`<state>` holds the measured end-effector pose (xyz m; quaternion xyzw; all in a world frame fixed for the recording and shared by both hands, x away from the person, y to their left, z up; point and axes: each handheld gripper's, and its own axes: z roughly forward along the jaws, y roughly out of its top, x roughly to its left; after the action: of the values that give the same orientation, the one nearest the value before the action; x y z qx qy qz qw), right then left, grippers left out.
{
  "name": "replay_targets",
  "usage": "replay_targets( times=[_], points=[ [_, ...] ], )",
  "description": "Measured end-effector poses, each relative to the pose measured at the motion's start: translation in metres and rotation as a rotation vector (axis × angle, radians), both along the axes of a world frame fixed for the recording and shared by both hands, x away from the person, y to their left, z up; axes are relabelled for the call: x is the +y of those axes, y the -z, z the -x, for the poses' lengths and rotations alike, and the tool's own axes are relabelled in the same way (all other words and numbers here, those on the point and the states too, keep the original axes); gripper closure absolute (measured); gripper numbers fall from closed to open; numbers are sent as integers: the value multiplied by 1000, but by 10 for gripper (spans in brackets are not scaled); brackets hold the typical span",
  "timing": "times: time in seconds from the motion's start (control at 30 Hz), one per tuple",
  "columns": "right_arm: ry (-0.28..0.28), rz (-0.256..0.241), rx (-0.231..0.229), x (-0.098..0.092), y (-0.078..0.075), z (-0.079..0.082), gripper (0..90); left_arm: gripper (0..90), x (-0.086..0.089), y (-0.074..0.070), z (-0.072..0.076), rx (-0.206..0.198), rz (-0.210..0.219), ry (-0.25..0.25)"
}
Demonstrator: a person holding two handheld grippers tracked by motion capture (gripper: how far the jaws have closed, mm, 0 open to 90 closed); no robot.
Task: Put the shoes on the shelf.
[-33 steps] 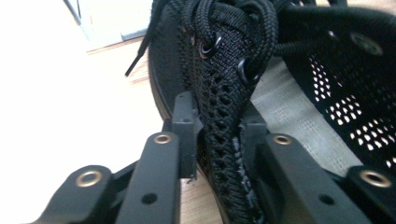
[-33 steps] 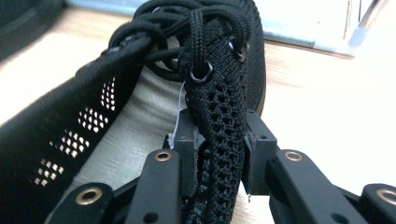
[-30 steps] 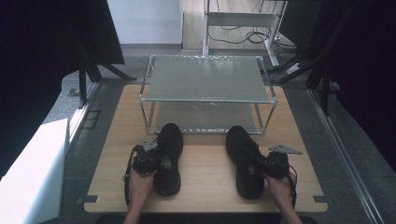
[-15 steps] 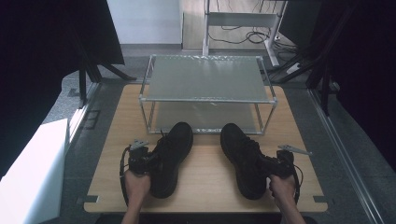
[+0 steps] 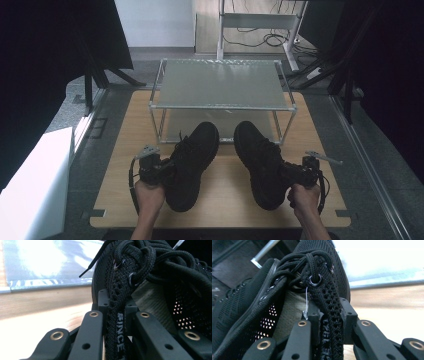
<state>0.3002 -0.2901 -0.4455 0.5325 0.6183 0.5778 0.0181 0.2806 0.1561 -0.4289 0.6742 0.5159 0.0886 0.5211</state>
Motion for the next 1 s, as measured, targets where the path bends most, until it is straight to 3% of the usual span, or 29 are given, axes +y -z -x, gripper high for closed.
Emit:
replay_targets(
  times=[0.27,0.47,1.0],
  points=[
    [-16,-61,-27,3,-18,6,756,815,3,-17,8,-29,79,-3],
    [-30,-95,-34,7,-30,7,756,814,1,-27,10,-53,104,-3],
    [-11,-176,-52,10,-62,-10,755,811,-6,-51,-8,-68,164,-33]
  ],
)
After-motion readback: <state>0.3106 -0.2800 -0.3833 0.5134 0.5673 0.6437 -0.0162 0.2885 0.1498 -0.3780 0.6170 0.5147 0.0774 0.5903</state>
